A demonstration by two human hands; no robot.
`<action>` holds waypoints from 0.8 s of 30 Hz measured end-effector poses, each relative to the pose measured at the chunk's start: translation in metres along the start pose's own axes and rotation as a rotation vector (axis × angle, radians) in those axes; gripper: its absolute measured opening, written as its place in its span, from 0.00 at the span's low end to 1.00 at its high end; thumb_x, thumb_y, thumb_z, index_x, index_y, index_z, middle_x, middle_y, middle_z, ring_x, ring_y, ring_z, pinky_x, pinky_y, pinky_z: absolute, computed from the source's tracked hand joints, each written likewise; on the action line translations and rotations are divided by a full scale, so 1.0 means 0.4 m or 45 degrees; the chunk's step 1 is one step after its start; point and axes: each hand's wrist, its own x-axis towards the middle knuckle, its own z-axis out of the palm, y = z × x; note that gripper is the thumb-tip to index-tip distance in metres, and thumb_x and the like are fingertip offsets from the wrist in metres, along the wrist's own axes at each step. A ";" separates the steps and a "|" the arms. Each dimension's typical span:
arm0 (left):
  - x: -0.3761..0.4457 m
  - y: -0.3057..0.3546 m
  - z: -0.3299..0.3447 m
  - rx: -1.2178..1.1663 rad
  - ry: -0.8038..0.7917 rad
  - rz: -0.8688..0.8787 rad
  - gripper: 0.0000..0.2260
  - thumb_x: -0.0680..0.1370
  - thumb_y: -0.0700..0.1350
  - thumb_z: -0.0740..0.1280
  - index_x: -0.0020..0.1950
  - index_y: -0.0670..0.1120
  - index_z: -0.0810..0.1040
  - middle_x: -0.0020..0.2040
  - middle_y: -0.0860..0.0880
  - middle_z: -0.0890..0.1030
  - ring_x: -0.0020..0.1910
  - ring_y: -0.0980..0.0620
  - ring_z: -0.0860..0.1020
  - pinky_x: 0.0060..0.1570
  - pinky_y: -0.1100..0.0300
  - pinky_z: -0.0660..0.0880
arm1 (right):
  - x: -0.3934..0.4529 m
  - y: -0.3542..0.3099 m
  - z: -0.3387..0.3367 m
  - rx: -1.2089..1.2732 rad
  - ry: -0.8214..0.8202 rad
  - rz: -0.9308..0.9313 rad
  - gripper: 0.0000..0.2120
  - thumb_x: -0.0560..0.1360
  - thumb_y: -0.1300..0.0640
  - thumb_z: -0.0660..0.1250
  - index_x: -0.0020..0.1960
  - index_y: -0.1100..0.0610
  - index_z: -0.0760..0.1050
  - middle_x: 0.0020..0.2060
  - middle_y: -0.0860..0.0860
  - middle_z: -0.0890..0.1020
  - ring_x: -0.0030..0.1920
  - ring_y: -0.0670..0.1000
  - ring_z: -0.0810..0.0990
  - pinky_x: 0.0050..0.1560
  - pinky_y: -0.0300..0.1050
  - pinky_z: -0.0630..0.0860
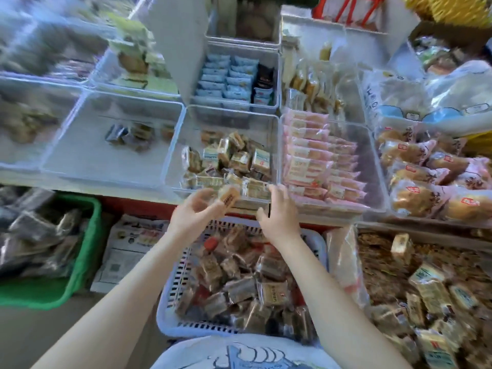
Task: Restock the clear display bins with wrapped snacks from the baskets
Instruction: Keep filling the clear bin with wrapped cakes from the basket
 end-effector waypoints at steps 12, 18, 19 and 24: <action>0.314 -0.040 -0.045 0.507 0.194 0.467 0.11 0.77 0.43 0.70 0.59 0.45 0.79 0.63 0.40 0.71 0.65 0.42 0.68 0.62 0.44 0.72 | 0.040 -0.007 0.099 -0.820 -0.239 0.084 0.39 0.80 0.53 0.56 0.80 0.58 0.34 0.80 0.55 0.36 0.77 0.58 0.27 0.79 0.58 0.42; 0.310 -0.037 -0.015 0.964 -0.095 0.351 0.21 0.81 0.55 0.59 0.73 0.52 0.71 0.75 0.39 0.64 0.75 0.41 0.60 0.71 0.43 0.63 | 0.041 -0.010 0.093 -0.801 -0.296 0.086 0.40 0.79 0.50 0.58 0.80 0.58 0.35 0.80 0.56 0.37 0.77 0.58 0.28 0.78 0.59 0.49; 0.293 -0.033 -0.013 0.971 -0.062 0.348 0.21 0.80 0.54 0.60 0.72 0.50 0.72 0.76 0.38 0.63 0.76 0.40 0.59 0.71 0.43 0.63 | 0.042 -0.011 0.089 -0.794 -0.311 0.082 0.40 0.80 0.50 0.58 0.80 0.58 0.36 0.80 0.56 0.38 0.77 0.58 0.28 0.78 0.59 0.51; 0.139 -0.005 0.058 0.817 -0.042 0.501 0.12 0.80 0.48 0.63 0.59 0.45 0.79 0.65 0.43 0.74 0.65 0.42 0.71 0.60 0.49 0.70 | 0.012 -0.012 0.037 -0.385 -0.160 0.011 0.32 0.80 0.52 0.62 0.80 0.56 0.53 0.79 0.54 0.55 0.80 0.55 0.47 0.76 0.57 0.57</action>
